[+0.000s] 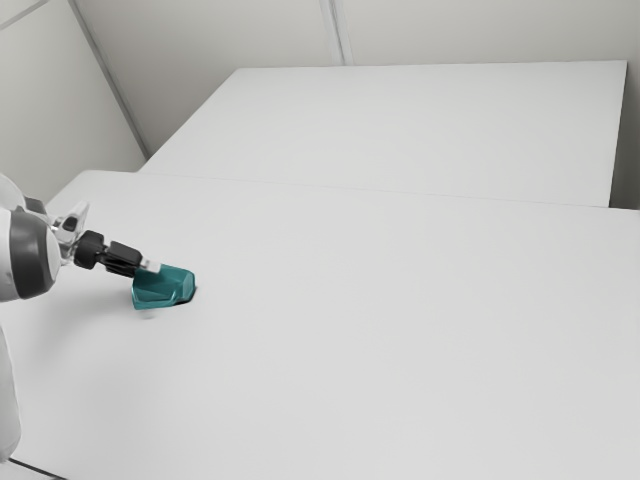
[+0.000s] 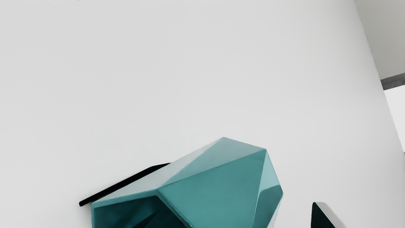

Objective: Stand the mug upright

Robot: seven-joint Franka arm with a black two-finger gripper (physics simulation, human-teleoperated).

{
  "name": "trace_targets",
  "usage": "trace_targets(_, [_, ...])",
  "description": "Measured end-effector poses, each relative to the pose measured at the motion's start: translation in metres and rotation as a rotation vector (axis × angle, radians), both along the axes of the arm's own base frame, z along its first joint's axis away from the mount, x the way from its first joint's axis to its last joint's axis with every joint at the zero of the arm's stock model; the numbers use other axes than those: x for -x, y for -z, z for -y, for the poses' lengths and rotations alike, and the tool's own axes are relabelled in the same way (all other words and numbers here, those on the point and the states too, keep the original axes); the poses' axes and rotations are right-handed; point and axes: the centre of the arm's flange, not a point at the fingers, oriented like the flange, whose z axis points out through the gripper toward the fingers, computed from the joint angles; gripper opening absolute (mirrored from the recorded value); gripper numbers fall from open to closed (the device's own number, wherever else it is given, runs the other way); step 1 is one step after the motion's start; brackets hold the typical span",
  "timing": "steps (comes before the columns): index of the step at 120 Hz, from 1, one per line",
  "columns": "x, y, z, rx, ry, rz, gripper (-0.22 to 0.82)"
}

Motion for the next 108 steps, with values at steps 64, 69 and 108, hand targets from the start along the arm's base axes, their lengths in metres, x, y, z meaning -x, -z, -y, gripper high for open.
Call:
trace_targets(64, [-0.010,-0.027,0.017,0.072,0.031,0.093,-0.13])
trace_targets(69, [-0.012,-0.033,0.021,0.078,0.037,0.105,-0.14])
trace_targets(108, [-0.038,-0.109,0.083,0.021,0.163,0.177,-0.17])
